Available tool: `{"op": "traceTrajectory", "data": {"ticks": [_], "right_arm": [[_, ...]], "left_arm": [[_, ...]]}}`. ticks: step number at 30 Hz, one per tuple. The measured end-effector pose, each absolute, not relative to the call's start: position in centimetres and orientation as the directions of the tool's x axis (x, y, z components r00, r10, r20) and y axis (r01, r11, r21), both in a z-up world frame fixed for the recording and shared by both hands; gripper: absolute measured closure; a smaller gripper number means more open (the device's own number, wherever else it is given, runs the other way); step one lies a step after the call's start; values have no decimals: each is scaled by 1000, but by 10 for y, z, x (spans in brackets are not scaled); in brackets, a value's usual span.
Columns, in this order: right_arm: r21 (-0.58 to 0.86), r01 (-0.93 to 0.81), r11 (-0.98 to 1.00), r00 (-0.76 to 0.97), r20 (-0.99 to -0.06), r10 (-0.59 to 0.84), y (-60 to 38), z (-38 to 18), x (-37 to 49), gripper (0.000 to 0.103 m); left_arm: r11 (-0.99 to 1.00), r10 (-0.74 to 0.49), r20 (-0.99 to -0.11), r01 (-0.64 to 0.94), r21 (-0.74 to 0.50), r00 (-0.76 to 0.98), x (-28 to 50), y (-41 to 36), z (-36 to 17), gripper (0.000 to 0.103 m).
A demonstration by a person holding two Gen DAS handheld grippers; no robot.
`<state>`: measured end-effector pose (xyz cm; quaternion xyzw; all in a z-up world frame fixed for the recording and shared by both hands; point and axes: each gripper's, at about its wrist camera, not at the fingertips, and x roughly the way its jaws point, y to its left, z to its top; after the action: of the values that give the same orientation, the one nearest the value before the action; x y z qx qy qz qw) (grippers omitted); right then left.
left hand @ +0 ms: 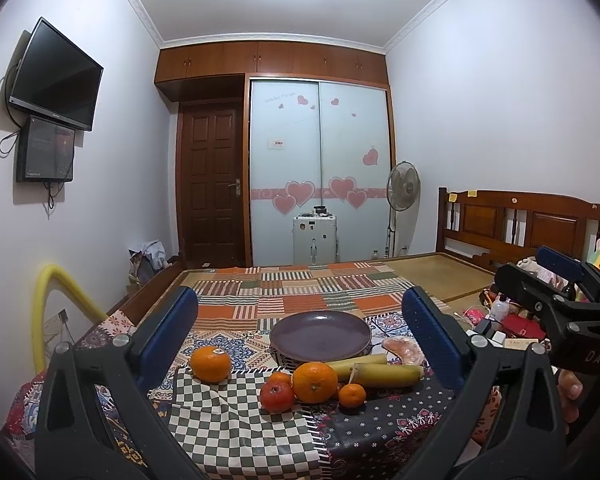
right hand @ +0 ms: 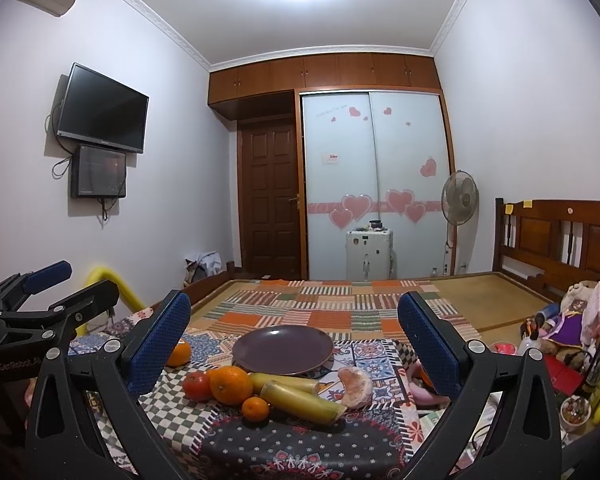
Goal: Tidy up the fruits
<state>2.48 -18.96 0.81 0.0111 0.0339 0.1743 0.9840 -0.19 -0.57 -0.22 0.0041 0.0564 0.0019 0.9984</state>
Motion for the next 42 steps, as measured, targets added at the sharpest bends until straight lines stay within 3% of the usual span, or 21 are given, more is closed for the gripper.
{"op": "traceTrajectory", "data": {"ticks": [42], "right_arm": [[35,-343,939,937,-58,345,-188,9,23,0]], "left_arm": [[1000,-22,-105,22,-1,994,-1,-7,-1,0]]}}
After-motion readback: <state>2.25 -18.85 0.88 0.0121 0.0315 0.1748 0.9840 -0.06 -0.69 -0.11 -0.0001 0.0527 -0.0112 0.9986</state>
